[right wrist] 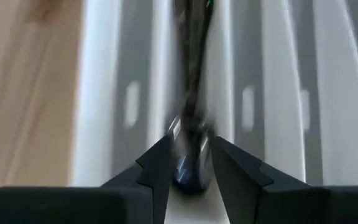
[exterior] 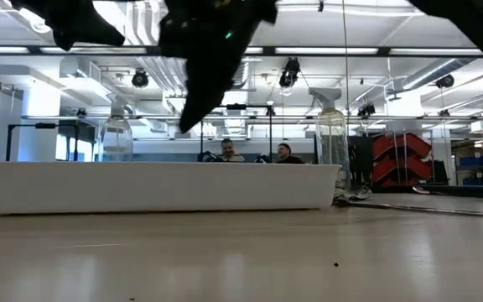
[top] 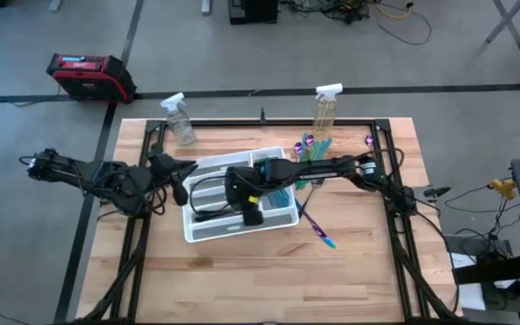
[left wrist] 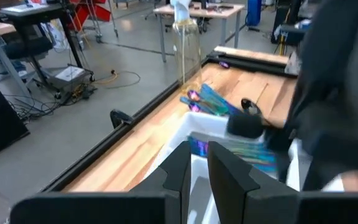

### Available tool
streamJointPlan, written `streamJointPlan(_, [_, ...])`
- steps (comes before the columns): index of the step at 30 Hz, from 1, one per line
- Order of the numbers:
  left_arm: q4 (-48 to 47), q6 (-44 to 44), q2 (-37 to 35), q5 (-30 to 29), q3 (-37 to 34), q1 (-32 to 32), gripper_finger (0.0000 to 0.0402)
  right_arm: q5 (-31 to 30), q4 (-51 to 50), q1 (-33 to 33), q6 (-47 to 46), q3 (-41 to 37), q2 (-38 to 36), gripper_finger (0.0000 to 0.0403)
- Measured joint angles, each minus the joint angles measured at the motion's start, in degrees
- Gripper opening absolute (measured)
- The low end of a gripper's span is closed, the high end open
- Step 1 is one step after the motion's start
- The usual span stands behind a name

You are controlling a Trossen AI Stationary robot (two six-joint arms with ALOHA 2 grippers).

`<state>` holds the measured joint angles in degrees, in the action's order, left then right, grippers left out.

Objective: Sort silverware
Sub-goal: Put the black spoon with the other black spoons on the silverware tray

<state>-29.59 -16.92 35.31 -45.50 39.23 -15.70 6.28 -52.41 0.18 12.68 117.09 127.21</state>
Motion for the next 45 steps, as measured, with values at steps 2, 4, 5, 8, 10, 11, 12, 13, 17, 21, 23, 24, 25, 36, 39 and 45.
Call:
streamJointPlan(2, [-0.34,-0.11,0.28,0.87,-0.97,0.00,0.0039,-0.05,-5.36,0.49,1.38,-0.94,-1.84,0.0101])
streamJointPlan(4, [0.85,-0.70,0.96,1.08,-2.70,0.00,0.0039,-0.11,-10.48,0.82,2.62,-2.72,-3.71,0.0096])
streamJointPlan(5, [1.94,-1.41,1.36,1.12,-3.72,0.00,0.0039,-0.25,-12.92,0.81,3.12,-3.98,-4.93,0.0092])
streamJointPlan(8, [4.93,-3.48,3.25,1.26,-7.00,0.00,0.0039,-0.25,-16.68,0.48,3.69,-9.70,-10.00,0.0081])
streamJointPlan(10, [7.22,-4.92,4.73,1.24,-9.05,0.00,0.0039,-0.25,-16.77,-0.11,3.79,-15.30,-14.28,0.0074])
streamJointPlan(11, [8.13,-5.57,5.48,1.23,-9.98,0.00,0.0039,-0.26,-16.55,-0.39,3.81,-18.09,-16.14,0.0071])
streamJointPlan(12, [9.18,-6.27,6.37,1.23,-10.97,0.00,0.0039,-0.23,-16.33,-0.81,3.85,-21.06,-18.31,0.0068])
streamJointPlan(13, [10.77,-6.68,7.22,1.21,-11.99,0.00,0.0039,-0.28,-16.05,-1.23,3.98,-24.13,-20.43,0.0065])
streamJointPlan(17, [15.81,-6.78,10.02,1.19,-14.62,0.00,0.0039,-1.62,-11.57,-3.37,7.56,-36.35,-28.05,0.0055])
streamJointPlan(21, [20.61,-7.65,12.60,1.13,-16.01,0.00,0.0039,-4.82,-3.79,-6.10,13.09,-48.37,-32.51,0.0049])
streamJointPlan(23, [23.28,-7.77,14.29,2.78,-16.59,0.00,0.0039,-4.99,0.67,-7.99,15.58,-53.47,-33.36,0.0049])
streamJointPlan(24, [23.95,-7.38,15.22,4.99,-16.84,0.00,0.0039,-5.00,2.79,-8.81,16.76,-55.68,-33.37,0.0050])
streamJointPlan(25, [24.37,-6.40,16.25,7.28,-16.92,0.00,0.0039,-5.04,4.90,-9.64,17.91,-57.69,-33.36,0.0052])
streamJointPlan(36, [40.76,0.68,30.10,13.53,-16.79,0.08,0.0039,-9.94,13.96,-12.51,30.06,-64.00,-32.17,0.0101])
streamJointPlan(39, [44.31,1.61,33.03,13.53,-16.79,0.07,0.0039,-10.37,13.76,-12.44,30.56,-63.39,-32.18,0.0115])
streamJointPlan(45, [48.59,1.71,36.83,13.53,-16.77,0.07,0.0039,-10.57,14.88,-12.52,34.44,-62.40,-32.00,0.0129])
